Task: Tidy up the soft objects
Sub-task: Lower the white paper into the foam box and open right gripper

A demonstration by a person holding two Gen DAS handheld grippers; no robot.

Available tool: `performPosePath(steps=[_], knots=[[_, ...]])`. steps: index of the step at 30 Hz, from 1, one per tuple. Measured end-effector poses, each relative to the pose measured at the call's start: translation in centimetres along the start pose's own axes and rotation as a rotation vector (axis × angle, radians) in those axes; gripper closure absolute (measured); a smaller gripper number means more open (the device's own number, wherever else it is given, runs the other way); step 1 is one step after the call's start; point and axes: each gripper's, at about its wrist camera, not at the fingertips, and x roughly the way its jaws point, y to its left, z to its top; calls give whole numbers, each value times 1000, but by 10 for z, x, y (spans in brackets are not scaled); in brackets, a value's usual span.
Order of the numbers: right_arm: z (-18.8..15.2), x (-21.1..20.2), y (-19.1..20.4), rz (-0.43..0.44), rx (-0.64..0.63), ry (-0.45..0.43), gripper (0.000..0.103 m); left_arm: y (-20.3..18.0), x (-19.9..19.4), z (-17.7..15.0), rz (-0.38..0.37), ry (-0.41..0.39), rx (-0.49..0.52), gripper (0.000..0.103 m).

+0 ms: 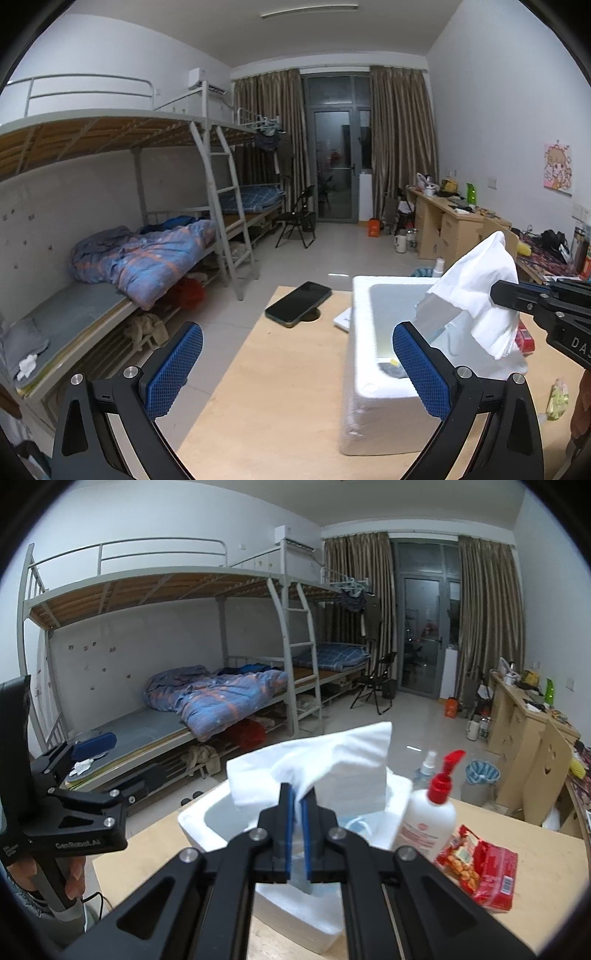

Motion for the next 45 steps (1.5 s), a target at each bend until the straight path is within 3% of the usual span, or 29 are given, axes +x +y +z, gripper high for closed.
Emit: performPosePath(steps=[21,22,23,24,25,26,28,45], knots=[[-5,43,-4,-27,13,124,95,17,3,-7,-12,12,-33,0],[-6,46,-2,-31,-2,139,86,17,3,-7,-16,13,-34,0],[-8,48,-1,-39,-10,153,62,17,3,-8,-19,13,-36,0],[-9,50,0,-42,-9,164,50,18,2,-9,-21,12,-41,0],[-9,50,0,-45,-5,164,26,18,1,-10,-20,8,-45,0],[-10,49,-1,-49,3,150,13,17,-1,-11,-19,6,-47,0],[-9,45,-2,-59,15,127,8,18,-3,-14,-22,5,-55,0],[-5,15,-4,-62,35,76,8,-3,-15,-25,-73,15,-38,0]])
